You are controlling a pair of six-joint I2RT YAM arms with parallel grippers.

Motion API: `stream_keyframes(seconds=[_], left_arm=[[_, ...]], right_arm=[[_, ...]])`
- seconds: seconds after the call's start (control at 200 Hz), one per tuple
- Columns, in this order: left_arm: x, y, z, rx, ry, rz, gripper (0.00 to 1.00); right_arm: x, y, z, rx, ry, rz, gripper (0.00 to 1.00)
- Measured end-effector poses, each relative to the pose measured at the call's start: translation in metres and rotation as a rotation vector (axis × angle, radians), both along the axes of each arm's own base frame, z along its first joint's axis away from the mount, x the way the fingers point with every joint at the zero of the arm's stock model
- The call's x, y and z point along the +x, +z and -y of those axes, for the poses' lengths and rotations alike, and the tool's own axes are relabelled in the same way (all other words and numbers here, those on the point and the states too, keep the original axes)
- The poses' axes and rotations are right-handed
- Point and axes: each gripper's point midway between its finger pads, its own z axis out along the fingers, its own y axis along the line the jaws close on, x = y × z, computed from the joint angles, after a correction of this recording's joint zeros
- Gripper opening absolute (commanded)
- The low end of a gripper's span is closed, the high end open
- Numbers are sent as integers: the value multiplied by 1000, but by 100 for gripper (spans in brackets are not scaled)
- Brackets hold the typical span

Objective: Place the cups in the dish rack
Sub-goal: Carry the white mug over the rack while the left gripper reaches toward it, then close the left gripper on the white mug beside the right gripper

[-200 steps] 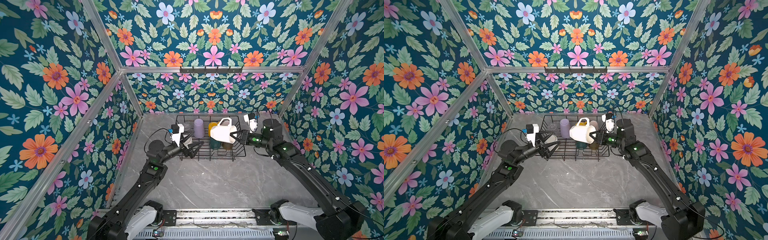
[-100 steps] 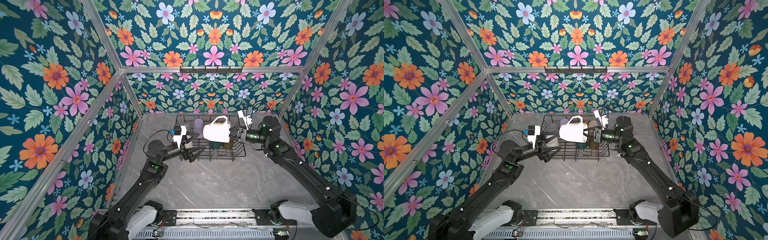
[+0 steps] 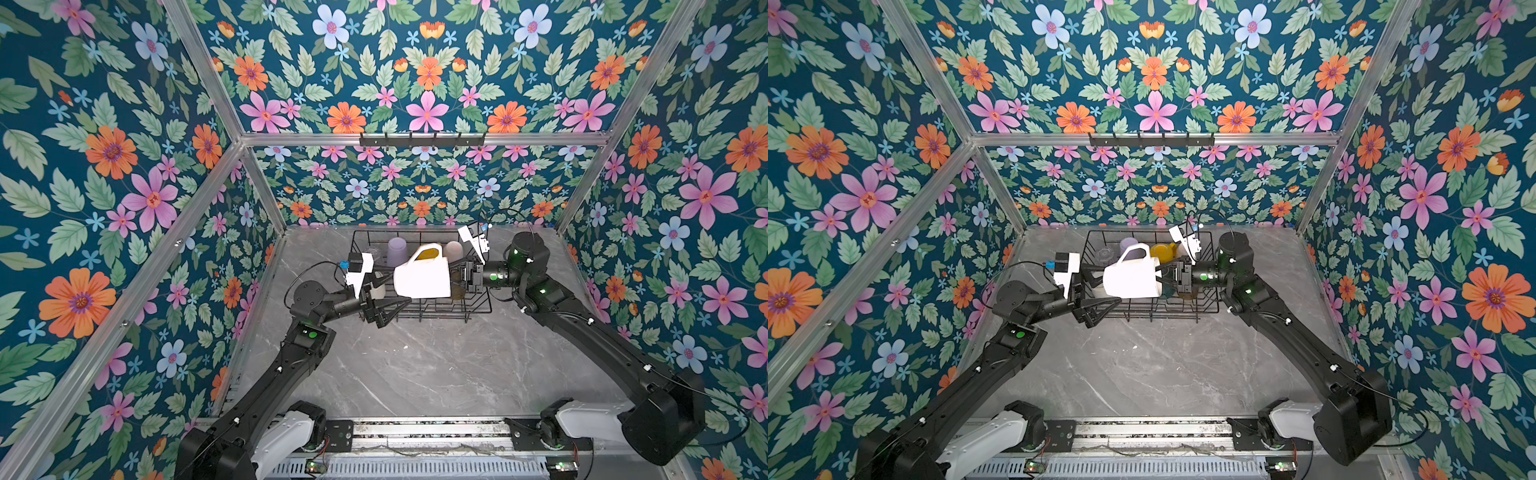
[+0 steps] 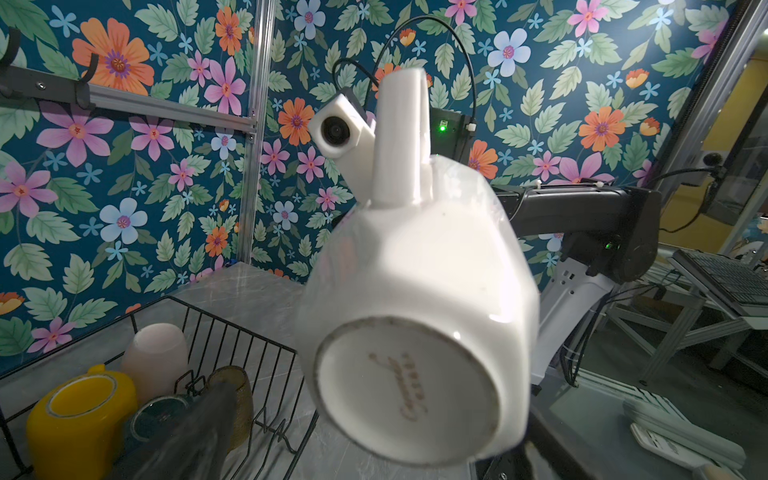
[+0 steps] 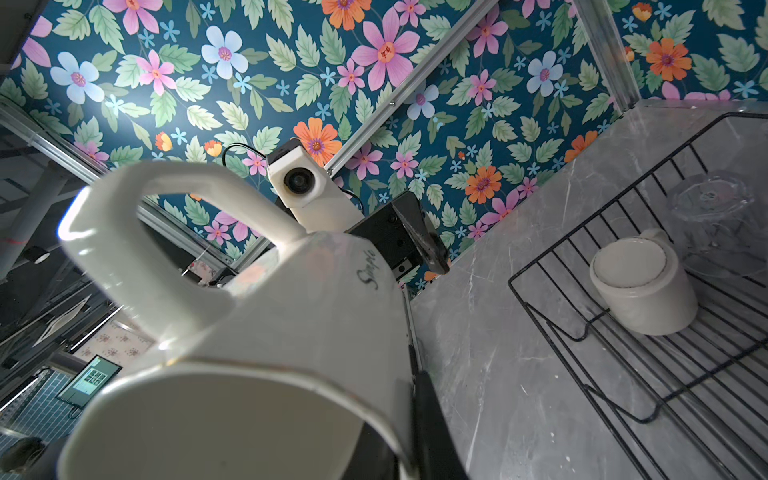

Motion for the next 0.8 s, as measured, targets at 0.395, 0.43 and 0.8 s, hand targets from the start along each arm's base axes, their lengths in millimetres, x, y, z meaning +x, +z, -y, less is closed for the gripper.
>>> stream_keyframes(seconds=[0.395,0.43,0.8], left_arm=[[-7,3,0,-7,-29,28,100],[-8,4,0,-8,-31,32,99],[-12,5,0,-8,-50,43,99]], right_arm=[[-2,-14,-22,-16,72,-41,0],[-2,-15,-23,-17,79,-43,0],[-1,-23,-35,-24,119,-61,0]])
